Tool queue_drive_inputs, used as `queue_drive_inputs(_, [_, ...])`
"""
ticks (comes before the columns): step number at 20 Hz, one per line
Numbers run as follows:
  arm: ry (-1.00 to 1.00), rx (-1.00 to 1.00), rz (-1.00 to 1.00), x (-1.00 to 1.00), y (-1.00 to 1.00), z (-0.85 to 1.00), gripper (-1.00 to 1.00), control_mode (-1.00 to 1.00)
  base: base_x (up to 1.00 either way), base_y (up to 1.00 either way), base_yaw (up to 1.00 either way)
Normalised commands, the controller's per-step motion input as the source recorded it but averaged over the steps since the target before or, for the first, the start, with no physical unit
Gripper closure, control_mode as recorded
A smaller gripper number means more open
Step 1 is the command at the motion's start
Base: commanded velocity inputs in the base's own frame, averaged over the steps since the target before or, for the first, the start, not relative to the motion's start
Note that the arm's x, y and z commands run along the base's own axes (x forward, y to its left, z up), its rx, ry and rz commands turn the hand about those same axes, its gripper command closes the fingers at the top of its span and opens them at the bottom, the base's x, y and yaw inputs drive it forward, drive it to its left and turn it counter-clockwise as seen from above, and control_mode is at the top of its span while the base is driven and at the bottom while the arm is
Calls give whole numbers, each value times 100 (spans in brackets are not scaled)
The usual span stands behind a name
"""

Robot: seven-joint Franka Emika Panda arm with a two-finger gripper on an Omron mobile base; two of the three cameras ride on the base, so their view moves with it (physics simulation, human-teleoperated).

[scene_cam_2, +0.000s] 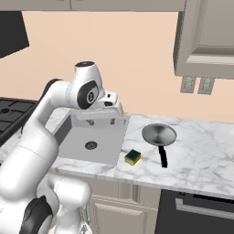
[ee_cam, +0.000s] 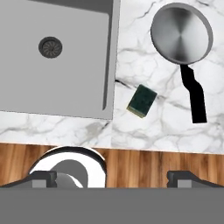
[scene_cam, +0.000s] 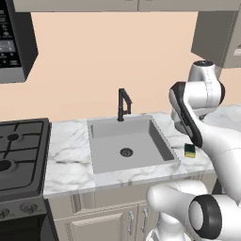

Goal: Pick the pan and sponge and place them into the sink. Then turn on the water.

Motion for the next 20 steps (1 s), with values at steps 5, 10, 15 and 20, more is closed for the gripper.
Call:
queue_drive_inputs(5, [1,0,0,7,-13,-17,-100,-100,0,0,0])
queue_drive_inputs(10, [1,0,0,5,-12,-13,-100,-100,0,0,0])
queue_drive_inputs(15, [3,0,-1,0,-15,-15,-100,-100,0,0,0])
queue_drive_inputs(20, [5,0,-1,0,-15,-10,-100,-100,0,0,0])
